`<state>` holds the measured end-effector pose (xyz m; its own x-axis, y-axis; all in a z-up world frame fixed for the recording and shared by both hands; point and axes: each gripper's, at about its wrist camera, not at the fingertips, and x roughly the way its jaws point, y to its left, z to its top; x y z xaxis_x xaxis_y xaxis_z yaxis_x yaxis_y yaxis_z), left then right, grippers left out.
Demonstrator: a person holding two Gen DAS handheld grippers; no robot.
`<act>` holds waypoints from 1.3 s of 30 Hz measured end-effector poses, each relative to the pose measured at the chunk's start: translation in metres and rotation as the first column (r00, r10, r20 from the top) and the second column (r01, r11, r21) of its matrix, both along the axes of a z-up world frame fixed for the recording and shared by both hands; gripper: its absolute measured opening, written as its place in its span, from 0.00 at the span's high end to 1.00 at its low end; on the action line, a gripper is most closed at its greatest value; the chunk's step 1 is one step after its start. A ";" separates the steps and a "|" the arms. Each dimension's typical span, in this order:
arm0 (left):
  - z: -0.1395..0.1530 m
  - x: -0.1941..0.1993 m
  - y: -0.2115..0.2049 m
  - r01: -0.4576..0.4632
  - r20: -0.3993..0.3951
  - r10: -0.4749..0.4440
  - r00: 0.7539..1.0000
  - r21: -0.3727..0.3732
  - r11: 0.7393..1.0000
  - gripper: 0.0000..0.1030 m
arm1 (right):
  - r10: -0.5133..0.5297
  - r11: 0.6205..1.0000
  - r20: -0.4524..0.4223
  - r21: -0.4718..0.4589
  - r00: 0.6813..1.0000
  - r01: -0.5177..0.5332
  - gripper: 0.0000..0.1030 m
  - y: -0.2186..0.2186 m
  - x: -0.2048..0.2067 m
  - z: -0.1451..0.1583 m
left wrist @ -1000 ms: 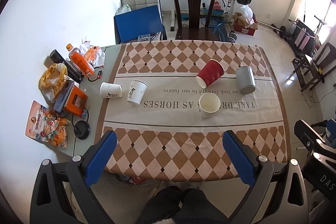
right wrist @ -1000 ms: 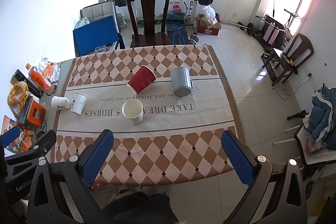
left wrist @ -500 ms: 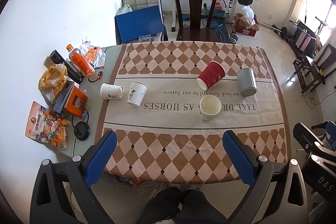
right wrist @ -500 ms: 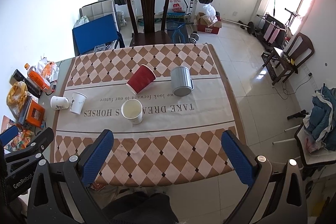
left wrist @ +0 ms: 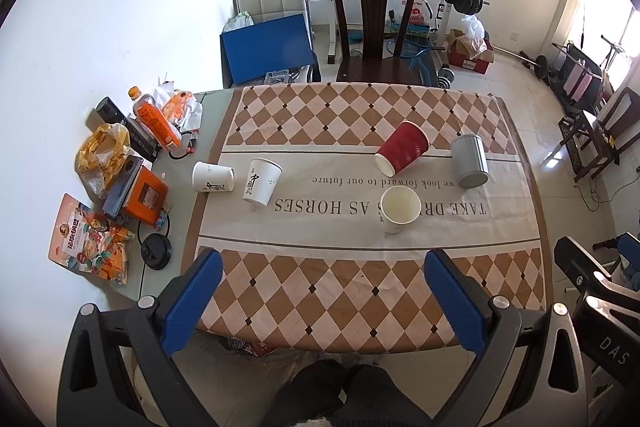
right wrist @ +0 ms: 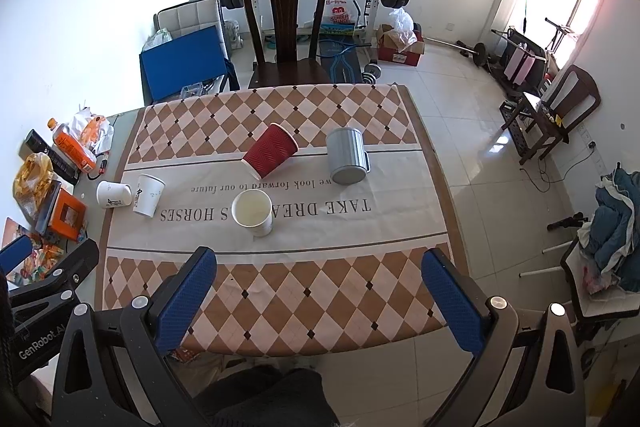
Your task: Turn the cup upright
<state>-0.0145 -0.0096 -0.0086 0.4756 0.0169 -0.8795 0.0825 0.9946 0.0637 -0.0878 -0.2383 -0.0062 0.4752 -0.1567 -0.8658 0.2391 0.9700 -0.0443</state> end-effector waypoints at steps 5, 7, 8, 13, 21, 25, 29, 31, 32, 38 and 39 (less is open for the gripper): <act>0.002 0.002 0.001 -0.004 0.003 0.004 1.000 0.000 1.000 0.00 | 0.000 1.000 -0.001 0.000 1.000 0.000 0.00 0.000 0.000 0.000; 0.002 0.004 0.001 -0.004 0.001 0.004 1.000 -0.002 1.000 0.00 | -0.002 1.000 0.000 -0.001 1.000 0.002 0.00 0.000 0.000 0.000; 0.002 0.002 0.001 -0.004 0.003 0.004 1.000 -0.001 1.000 0.00 | -0.001 1.000 -0.001 -0.001 1.000 0.001 0.00 0.001 0.001 -0.001; 0.004 0.003 0.001 -0.005 0.004 0.005 1.000 -0.003 1.000 0.00 | 0.001 1.000 -0.001 -0.003 1.000 -0.001 0.00 0.001 0.002 -0.003; 0.005 0.004 0.000 -0.008 0.004 0.008 1.000 -0.004 1.000 0.00 | -0.001 1.000 -0.002 -0.003 1.000 0.001 0.00 0.001 0.002 -0.002; 0.005 0.004 0.001 -0.008 0.005 0.008 1.000 -0.004 1.000 0.00 | 0.001 1.000 -0.001 -0.003 1.000 -0.001 0.00 0.000 0.003 -0.002; 0.005 0.004 0.001 -0.006 0.003 0.006 1.000 -0.004 1.000 0.00 | 0.003 1.000 0.000 -0.004 1.000 -0.003 0.00 0.000 0.003 -0.003; 0.005 0.003 0.001 -0.006 0.005 0.006 1.000 -0.003 1.000 0.00 | 0.003 1.000 -0.002 -0.002 1.000 -0.003 0.00 0.000 0.003 -0.003; 0.005 0.003 0.001 -0.007 0.005 0.007 1.000 -0.003 1.000 0.00 | 0.001 1.000 -0.001 -0.002 1.000 -0.001 0.00 0.000 0.003 -0.002; 0.005 0.003 0.002 -0.007 0.007 0.007 1.000 -0.005 1.000 0.00 | 0.002 1.000 -0.003 -0.001 1.000 -0.002 0.00 0.000 0.004 -0.002; 0.004 0.002 0.002 -0.004 0.006 0.004 1.000 -0.005 1.000 0.00 | 0.001 1.000 -0.003 0.000 1.000 -0.001 0.00 0.000 0.003 -0.002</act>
